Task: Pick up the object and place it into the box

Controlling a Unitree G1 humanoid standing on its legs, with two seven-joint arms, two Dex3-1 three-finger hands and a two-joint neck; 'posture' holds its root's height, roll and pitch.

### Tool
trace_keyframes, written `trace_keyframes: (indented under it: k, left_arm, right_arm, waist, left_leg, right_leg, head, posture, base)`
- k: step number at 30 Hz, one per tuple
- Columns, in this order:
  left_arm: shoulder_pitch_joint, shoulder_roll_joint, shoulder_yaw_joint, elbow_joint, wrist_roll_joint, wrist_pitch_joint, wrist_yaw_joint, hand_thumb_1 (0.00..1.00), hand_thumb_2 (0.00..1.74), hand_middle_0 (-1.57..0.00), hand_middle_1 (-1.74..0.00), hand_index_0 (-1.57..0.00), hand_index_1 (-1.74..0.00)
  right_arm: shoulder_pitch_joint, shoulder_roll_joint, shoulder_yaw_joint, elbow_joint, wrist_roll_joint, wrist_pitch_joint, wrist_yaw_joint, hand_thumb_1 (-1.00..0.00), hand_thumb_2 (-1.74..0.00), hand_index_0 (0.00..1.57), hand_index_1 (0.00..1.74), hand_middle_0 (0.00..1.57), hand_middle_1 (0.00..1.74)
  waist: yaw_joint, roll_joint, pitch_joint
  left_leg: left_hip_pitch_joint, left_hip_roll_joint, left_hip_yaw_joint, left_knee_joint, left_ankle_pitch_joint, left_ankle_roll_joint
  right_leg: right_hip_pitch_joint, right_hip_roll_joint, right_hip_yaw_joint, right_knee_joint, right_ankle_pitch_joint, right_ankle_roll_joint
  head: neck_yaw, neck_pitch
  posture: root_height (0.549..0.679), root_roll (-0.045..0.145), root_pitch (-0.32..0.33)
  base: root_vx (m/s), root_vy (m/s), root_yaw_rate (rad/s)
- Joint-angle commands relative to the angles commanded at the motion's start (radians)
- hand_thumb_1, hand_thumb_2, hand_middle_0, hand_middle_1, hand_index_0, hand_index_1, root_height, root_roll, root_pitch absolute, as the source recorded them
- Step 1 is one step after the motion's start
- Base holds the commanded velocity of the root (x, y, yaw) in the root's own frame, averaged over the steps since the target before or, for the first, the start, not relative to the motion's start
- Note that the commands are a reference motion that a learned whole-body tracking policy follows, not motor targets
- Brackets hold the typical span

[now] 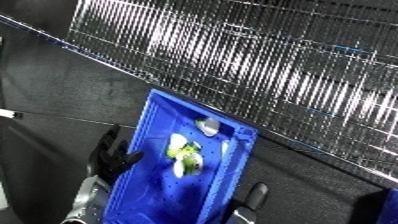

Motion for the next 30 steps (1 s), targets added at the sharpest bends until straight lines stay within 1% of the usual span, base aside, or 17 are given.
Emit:
trace_keyframes:
  k: [6,11,16,19,24,27,30]
  left_arm:
    - [0.001,-0.011,-0.011,0.001,-0.052,0.081,-0.100,0.00,0.00,0.00,0.00,0.00,0.00]
    - [-0.004,-0.022,-0.040,0.004,-0.035,0.166,-0.177,0.00,0.00,0.00,0.00,0.00,0.00]
    - [-0.011,-0.043,-0.077,-0.010,-0.042,0.275,-0.323,0.00,0.00,0.00,0.00,0.00,0.00]
    - [-0.015,-0.058,-0.104,-0.017,-0.020,0.302,-0.388,0.00,0.00,0.00,0.00,0.00,0.00]
    - [-0.025,-0.075,-0.159,-0.030,0.098,0.311,-0.388,0.00,0.00,0.00,0.00,0.00,0.00]
    - [-0.029,-0.088,-0.188,-0.043,0.139,0.318,-0.378,0.00,0.00,0.00,0.00,0.00,0.00]
    - [-0.030,-0.104,-0.217,-0.061,0.155,0.327,-0.368,0.00,0.00,0.00,0.00,0.00,0.00]
  right_arm:
    - [-0.008,0.004,-0.007,0.001,-0.003,0.001,-0.001,0.00,0.00,0.00,0.00,0.00,0.00]
    - [-0.017,0.004,-0.012,0.000,-0.008,0.000,-0.001,0.00,0.00,0.00,0.00,0.00,0.00]
    - [-0.035,0.000,-0.021,-0.003,-0.004,0.003,-0.011,0.00,0.00,0.00,0.00,0.00,0.00]
    - [-0.048,-0.002,-0.031,-0.004,-0.004,0.008,-0.016,0.00,0.00,0.00,0.00,0.00,0.00]
    - [-0.074,0.002,-0.037,-0.003,-0.005,0.014,-0.035,0.00,0.00,0.00,0.00,0.00,0.00]
    - [-0.101,-0.003,-0.036,-0.005,0.004,0.025,-0.054,0.00,0.00,0.00,0.00,0.00,0.00]
    - [-0.134,-0.015,-0.042,-0.004,0.004,0.043,-0.069,0.00,0.00,0.00,0.00,0.00,0.00]
  waist:
    - [-0.007,0.006,0.000]
    - [-0.019,0.013,0.000]
    - [-0.031,0.029,0.000]
    - [-0.039,0.040,0.000]
    - [-0.050,0.057,0.000]
    - [-0.060,0.073,0.000]
    - [-0.073,0.094,0.000]
  left_leg:
    - [0.001,0.001,0.004,-0.003,-0.002,0.0012]
    - [0.006,0.003,0.011,-0.006,-0.003,0.0020]
    - [0.010,0.001,0.019,-0.001,-0.007,0.0042]
    - [0.013,0.000,0.024,-0.001,-0.009,0.0051]
    - [0.013,-0.003,0.032,0.009,-0.014,0.0079]
    - [0.010,-0.002,0.042,0.020,-0.017,0.0090]
    - [0.010,-0.001,0.053,0.027,-0.018,0.0091]
  right_leg:
    - [-0.003,0.0008,0.004,-0.003,0.005,0.0036]
    - [-0.004,0.0011,0.009,-0.009,0.012,0.0083]
    - [-0.005,0.0014,0.018,-0.016,0.020,0.0126]
    - [-0.007,0.0011,0.023,-0.024,0.029,0.0177]
    - [-0.014,0.0019,0.035,-0.033,0.046,0.0261]
    - [-0.023,0.0044,0.047,-0.033,0.057,0.0298]
    - [-0.031,0.0084,0.060,-0.039,0.071,0.0340]
  head:
    - [0.011,0.011]
    - [0.030,0.025]
    - [0.049,0.038]
    - [0.076,0.034]
    - [0.193,0.029]
    - [0.302,0.013]
    - [0.427,0.004]
  posture:
    - [0.645,0.028,0.066]
    - [0.646,0.028,0.064]
    - [0.646,0.029,0.062]
    - [0.647,0.029,0.061]
    - [0.647,0.028,0.059]
    - [0.647,0.028,0.059]
    - [0.647,0.029,0.057]
  base:
    - [-0.022,-0.005,-0.027]
    - [-0.032,-0.002,-0.062]
    - [-0.044,0.007,-0.106]
    - [-0.048,0.001,-0.104]
    - [-0.054,-0.020,-0.106]
    - [-0.072,0.002,-0.166]
    - [-0.071,0.030,-0.189]
